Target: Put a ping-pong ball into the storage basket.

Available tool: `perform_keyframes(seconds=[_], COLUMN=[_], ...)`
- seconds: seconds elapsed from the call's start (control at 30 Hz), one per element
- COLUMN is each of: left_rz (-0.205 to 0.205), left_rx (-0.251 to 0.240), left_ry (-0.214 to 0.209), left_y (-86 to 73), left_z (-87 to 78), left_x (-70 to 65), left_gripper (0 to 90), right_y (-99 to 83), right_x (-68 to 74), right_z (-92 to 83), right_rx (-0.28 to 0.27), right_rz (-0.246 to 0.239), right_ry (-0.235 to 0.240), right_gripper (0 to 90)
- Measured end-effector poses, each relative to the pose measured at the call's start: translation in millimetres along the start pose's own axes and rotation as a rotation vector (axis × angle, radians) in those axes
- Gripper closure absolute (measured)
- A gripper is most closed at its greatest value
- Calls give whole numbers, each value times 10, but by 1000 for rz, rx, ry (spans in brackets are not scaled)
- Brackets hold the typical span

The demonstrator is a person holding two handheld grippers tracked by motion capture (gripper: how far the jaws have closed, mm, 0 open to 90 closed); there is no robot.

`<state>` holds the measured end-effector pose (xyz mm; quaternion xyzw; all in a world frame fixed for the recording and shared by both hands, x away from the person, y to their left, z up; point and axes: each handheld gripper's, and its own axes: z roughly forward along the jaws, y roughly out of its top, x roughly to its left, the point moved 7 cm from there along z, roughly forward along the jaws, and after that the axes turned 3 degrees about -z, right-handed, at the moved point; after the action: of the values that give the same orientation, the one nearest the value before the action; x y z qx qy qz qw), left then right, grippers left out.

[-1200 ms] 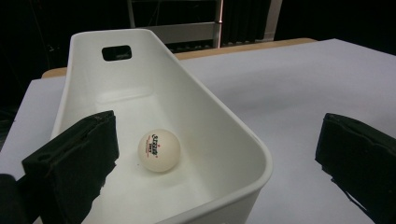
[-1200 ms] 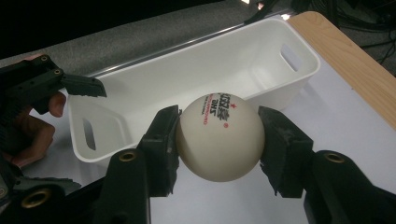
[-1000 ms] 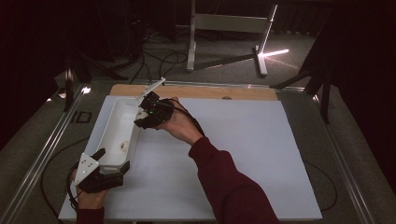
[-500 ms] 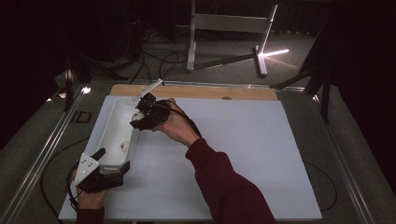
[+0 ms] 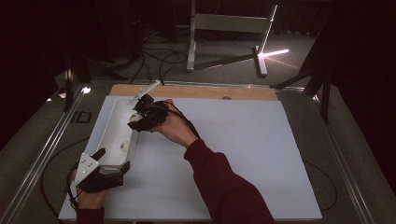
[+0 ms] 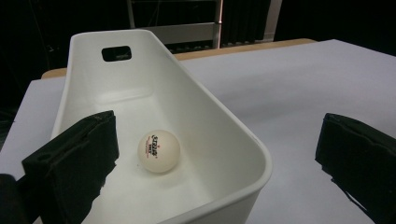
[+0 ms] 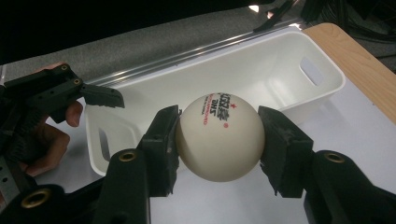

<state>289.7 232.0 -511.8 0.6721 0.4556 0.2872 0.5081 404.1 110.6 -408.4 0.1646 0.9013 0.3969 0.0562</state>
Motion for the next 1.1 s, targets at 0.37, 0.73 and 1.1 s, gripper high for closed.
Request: perform_keyframes(seconds=[0.37,0.73,1.1], left_rz=[-2,0,-3], left_rx=[-1,0,-3], left_ry=[1,-1,1], left_y=[2,0,3], left_z=[-3,3,-3], left_x=[3,-1,8], left_gripper=[0,0,0], right_y=[22,58,101], right_x=[47,79,90], right_z=[55,89,121], right_rx=[1,-5,-11], right_rz=[-4,-12,-7], right_ry=[11,14,20], right_gripper=[502,502,502])
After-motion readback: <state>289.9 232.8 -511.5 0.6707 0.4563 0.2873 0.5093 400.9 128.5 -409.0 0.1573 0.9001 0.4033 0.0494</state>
